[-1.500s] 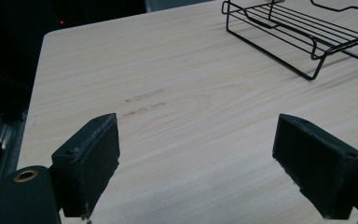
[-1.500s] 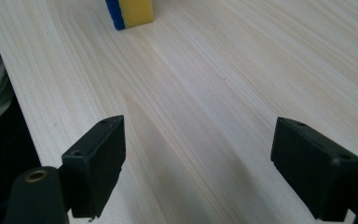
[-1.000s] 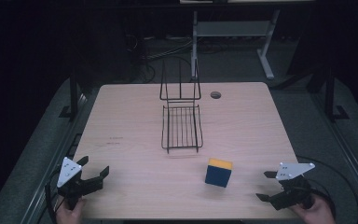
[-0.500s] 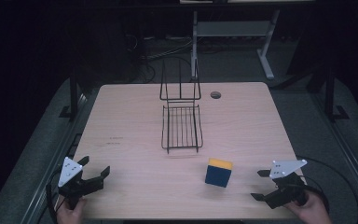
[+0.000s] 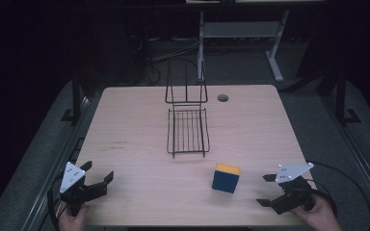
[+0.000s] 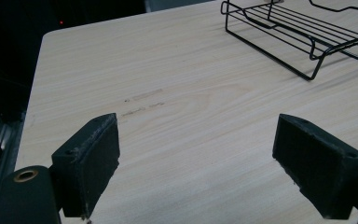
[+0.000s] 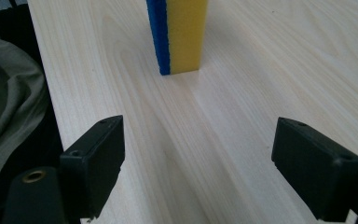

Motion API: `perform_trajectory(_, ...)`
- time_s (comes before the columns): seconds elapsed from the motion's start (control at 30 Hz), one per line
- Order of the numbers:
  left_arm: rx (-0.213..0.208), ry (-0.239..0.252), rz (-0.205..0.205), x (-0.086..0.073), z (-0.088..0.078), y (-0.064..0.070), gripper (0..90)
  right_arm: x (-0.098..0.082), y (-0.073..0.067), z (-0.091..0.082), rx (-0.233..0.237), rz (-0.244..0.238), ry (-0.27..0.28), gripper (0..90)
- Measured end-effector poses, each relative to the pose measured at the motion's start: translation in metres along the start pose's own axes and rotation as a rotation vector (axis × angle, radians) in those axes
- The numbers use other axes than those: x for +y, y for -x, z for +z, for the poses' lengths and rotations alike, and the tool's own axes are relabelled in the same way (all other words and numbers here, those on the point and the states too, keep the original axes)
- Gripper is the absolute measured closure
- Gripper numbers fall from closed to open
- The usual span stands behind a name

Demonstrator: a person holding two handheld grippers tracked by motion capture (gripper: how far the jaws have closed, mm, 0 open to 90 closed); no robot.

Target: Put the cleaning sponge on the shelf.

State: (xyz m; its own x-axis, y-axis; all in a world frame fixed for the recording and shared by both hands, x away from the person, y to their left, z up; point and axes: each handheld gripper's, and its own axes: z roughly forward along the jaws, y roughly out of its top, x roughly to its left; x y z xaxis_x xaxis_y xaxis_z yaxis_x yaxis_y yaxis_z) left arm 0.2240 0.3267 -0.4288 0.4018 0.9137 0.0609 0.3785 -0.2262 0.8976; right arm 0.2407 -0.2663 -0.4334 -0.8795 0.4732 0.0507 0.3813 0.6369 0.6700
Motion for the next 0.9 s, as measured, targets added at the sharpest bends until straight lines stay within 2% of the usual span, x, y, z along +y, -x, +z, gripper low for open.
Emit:
perform_trajectory(0.17, 0.005, 0.004, -0.004, 0.000, -0.002, -0.002, 14.1, 0.009, -0.002, 0.003, 0.006, -0.019, -0.008, 16.7)
perform_trajectory(0.3, 0.004, 0.004, -0.003, 0.000, -0.002, -0.002, 14.1, 0.017, -0.004, 0.006, 0.013, -0.034, 0.005, 16.7)
perform_trajectory(0.5, 0.000, 0.005, 0.000, 0.000, -0.001, -0.001, 14.1, 0.028, -0.004, 0.016, 0.043, -0.054, -0.001, 15.2)
perform_trajectory(0.67, 0.002, 0.007, -0.001, 0.000, -0.002, -0.002, 14.1, 0.035, -0.004, 0.024, 0.056, -0.059, -0.004, 15.2)
perform_trajectory(0.77, 0.004, 0.007, -0.003, 0.000, -0.002, -0.002, 14.1, 0.040, -0.003, 0.027, 0.082, -0.050, 0.003, 15.2)
perform_trajectory(0.9, 0.001, 0.011, -0.001, 0.000, -0.003, -0.002, 14.1, 0.047, -0.003, 0.030, 0.077, -0.058, 0.010, 15.2)
